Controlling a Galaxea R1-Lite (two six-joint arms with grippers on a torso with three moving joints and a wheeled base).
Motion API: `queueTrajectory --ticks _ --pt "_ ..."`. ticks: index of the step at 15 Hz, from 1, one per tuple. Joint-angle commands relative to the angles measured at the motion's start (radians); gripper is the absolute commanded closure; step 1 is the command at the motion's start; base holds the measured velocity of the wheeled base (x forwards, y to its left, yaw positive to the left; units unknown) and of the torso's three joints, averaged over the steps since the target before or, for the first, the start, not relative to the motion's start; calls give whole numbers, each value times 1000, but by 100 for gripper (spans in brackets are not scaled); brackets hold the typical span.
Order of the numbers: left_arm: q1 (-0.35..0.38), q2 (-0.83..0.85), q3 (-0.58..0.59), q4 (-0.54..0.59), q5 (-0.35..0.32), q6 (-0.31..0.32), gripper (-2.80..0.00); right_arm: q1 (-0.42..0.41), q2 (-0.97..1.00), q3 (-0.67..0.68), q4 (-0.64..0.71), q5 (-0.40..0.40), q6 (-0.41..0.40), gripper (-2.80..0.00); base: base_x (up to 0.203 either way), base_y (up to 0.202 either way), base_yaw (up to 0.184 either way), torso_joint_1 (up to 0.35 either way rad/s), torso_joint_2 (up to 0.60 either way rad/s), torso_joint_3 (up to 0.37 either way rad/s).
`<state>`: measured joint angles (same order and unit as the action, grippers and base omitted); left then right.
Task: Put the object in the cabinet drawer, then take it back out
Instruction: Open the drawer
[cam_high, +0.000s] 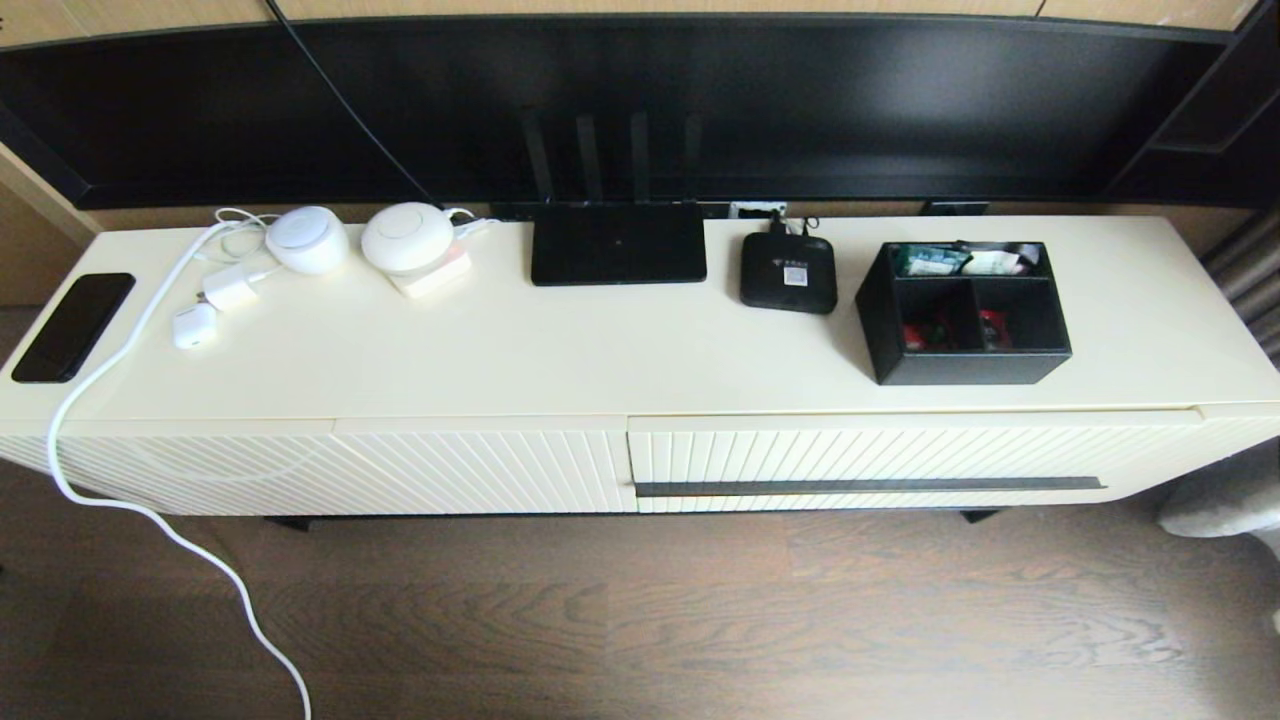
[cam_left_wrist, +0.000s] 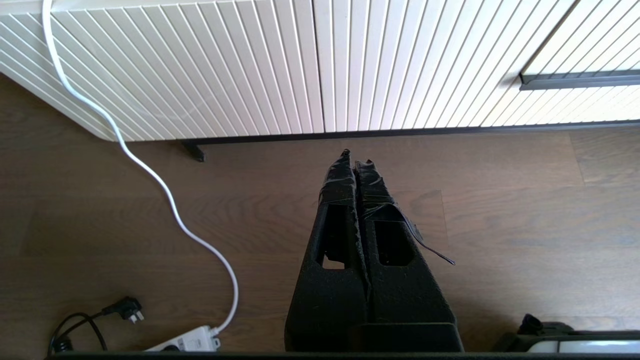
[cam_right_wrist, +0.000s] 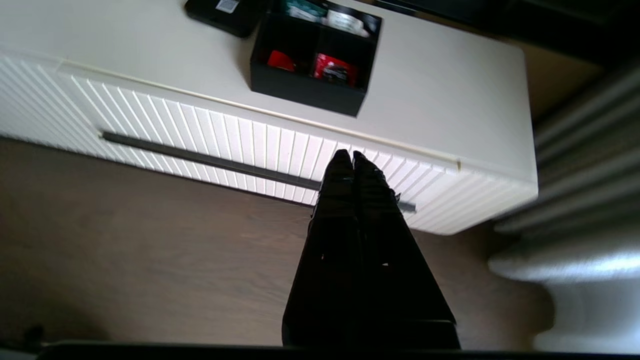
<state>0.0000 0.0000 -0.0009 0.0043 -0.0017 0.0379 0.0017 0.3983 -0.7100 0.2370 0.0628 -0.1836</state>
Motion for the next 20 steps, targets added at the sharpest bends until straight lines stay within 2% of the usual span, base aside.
queueTrajectory --ticks 1,4,5,6,9,10,12,14,15,18,20 --pt "0 0 -1 0 0 0 0 1 247 -94 1 34 -109 0 0 0 0 0 0 0" --pt "0 0 -1 0 0 0 0 3 458 -164 6 67 -401 0 0 0 0 0 0 0" --pt "0 0 -1 0 0 0 0 9 516 -173 9 72 -472 0 0 0 0 0 0 0" --pt "0 0 0 0 0 0 0 32 574 -175 13 74 -516 0 0 0 0 0 0 0" --pt "0 0 1 -1 0 0 0 149 762 -172 5 74 -581 0 0 0 0 0 0 0" --pt "0 0 0 0 0 0 0 176 820 -173 9 72 -628 0 0 0 0 0 0 0" --pt "0 0 1 0 0 0 0 198 920 -170 15 40 -772 0 0 0 0 0 0 0" --pt "0 0 1 0 0 0 0 214 1002 -159 -5 20 -848 0 0 0 0 0 0 0" --pt "0 0 0 0 0 0 0 229 1037 -137 -61 17 -888 0 0 0 0 0 0 0" --pt "0 1 0 0 0 0 0 239 1164 6 -415 15 -1057 0 0 0 0 0 0 0" --pt "0 1 0 0 0 0 0 243 1254 92 -620 15 -1119 0 0 0 0 0 0 0"
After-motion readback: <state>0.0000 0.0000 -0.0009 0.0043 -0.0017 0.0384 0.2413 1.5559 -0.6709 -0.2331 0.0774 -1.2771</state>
